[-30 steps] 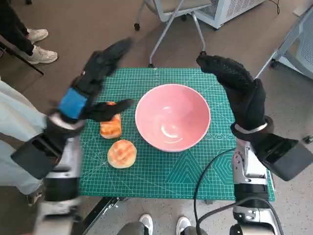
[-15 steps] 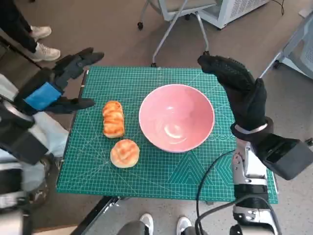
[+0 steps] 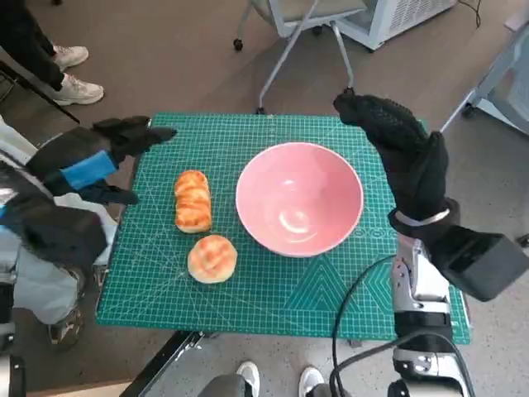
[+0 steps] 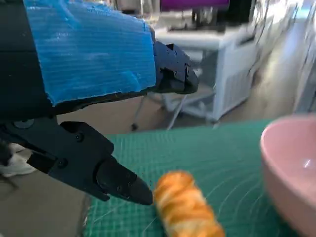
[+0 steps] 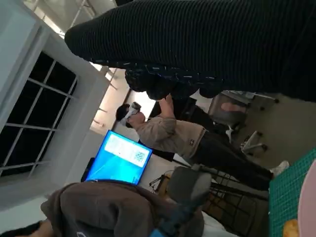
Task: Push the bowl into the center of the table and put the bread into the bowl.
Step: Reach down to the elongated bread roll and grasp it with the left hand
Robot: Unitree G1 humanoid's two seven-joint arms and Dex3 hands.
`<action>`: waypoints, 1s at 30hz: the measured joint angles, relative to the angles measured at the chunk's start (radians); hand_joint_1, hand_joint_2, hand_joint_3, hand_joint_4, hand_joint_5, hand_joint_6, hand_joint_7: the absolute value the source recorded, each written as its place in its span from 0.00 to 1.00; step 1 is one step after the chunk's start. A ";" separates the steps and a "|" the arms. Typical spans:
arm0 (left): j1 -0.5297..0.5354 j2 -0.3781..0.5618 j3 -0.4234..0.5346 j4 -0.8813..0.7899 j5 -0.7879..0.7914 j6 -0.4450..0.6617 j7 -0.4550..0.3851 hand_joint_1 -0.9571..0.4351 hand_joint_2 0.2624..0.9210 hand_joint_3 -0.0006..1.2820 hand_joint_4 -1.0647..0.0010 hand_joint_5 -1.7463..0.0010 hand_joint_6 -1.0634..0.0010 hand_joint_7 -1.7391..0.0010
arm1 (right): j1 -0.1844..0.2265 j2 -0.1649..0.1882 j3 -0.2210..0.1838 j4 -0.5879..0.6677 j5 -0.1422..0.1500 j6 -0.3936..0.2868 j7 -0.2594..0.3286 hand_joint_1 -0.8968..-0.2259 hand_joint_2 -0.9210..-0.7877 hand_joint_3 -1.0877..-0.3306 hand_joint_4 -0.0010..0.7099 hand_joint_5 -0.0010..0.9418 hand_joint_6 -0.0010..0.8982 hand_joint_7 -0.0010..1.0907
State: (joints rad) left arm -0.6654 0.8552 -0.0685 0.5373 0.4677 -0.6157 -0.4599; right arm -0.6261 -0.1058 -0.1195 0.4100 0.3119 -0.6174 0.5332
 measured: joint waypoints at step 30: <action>-0.208 -0.007 -0.397 0.299 0.549 -0.168 0.593 0.46 0.67 0.00 0.69 1.00 0.60 0.99 | -0.001 -0.008 -0.004 0.013 0.025 -0.002 0.013 0.33 0.00 0.46 0.25 0.00 0.00 0.55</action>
State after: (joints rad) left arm -0.8738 0.8483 -0.4654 0.8360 1.0166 -0.7836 0.1328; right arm -0.6273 -0.1141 -0.1237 0.4232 0.3367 -0.6190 0.5461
